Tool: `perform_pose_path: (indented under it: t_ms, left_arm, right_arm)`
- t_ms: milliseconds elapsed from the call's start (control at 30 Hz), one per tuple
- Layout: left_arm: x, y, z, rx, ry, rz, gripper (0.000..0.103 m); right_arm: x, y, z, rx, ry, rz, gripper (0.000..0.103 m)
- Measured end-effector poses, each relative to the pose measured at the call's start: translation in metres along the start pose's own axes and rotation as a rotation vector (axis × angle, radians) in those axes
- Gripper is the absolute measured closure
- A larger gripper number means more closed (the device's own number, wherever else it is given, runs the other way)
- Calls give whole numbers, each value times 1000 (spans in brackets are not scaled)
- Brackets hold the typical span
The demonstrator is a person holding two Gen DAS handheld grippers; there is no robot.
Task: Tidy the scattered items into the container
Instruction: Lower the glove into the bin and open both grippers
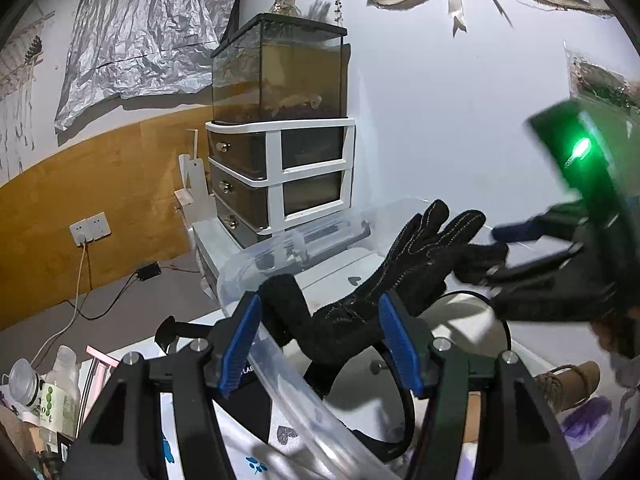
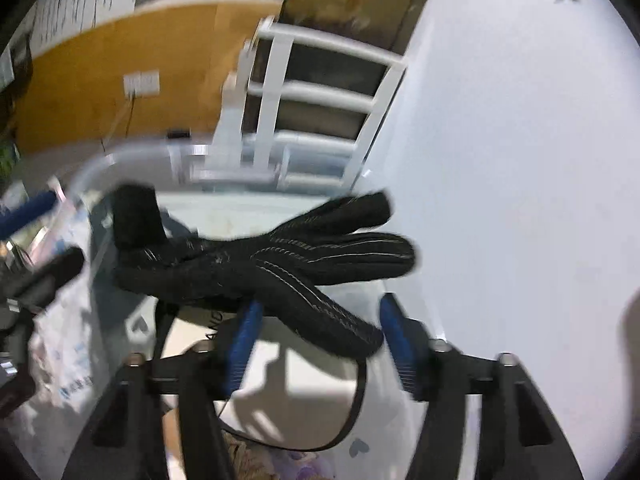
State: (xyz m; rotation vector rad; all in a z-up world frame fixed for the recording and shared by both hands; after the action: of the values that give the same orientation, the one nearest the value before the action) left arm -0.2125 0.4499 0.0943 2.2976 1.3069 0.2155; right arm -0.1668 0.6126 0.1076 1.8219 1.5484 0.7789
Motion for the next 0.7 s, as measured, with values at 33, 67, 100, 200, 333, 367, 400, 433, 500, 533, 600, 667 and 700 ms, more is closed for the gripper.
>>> perform_pose_path:
  t_ms: [33,67,100,200,333,367,400,433,500,533,600,667,700]
  left_arm:
    - [0,1,0,0,1,0,42]
    - [-1,2,1,0,1,0,42]
    - [-1,3,1,0,1,0,42]
    - [0,6,3,2,1,-1,42]
    - [1,10,4,6,2,2,42]
    - [1,11,5,6,4,4,42]
    - [2,12,6,7,5,5,42]
    - [2,12,7,8,5,5,42]
    - [3,13,8,10,4,5,42]
    - [3,13,8,11,4,5,42]
    - [3,12,9,11,2,5,42]
    - [3,9,10,7,-1,3,42]
    - [3,8,10,5,-1,2,42]
  right_arm:
    - [2,7,-1,13,-10,-7,40]
    - [4,13,-1,28,-22,-16,40]
    - [6,18,0,42,-36,-25,40]
    - [2,32,3,73,-55,-58,39]
    - [-9,29,2,79,-21,-51,40]
    - [-11,26,0,76,-16,-54,40]
    - [-13,22,-2,72,-11,-57,40]
    - [-15,20,-4,71,-9,-60,40]
    - [-20,9,-14,67,7,-47,40]
    - [-22,2,-19,57,14,-41,41]
    - [-26,-13,-28,34,15,-36,44]
    - [-26,-31,-31,-6,2,-31,45]
    - [-25,-40,-31,-32,-4,-22,45]
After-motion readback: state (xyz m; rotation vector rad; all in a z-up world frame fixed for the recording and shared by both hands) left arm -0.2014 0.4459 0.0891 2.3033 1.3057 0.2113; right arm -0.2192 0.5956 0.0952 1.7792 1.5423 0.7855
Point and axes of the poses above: each gripper's, at about its wrist camera, not at the fingertips, and y roughly against the way its jaws point, x to its right, z to its underside, the point moved 2 cm from there along -y, roughly the way its jaws point, and after that the axes turned 13 degrees about -z, right-handed, at the moved point
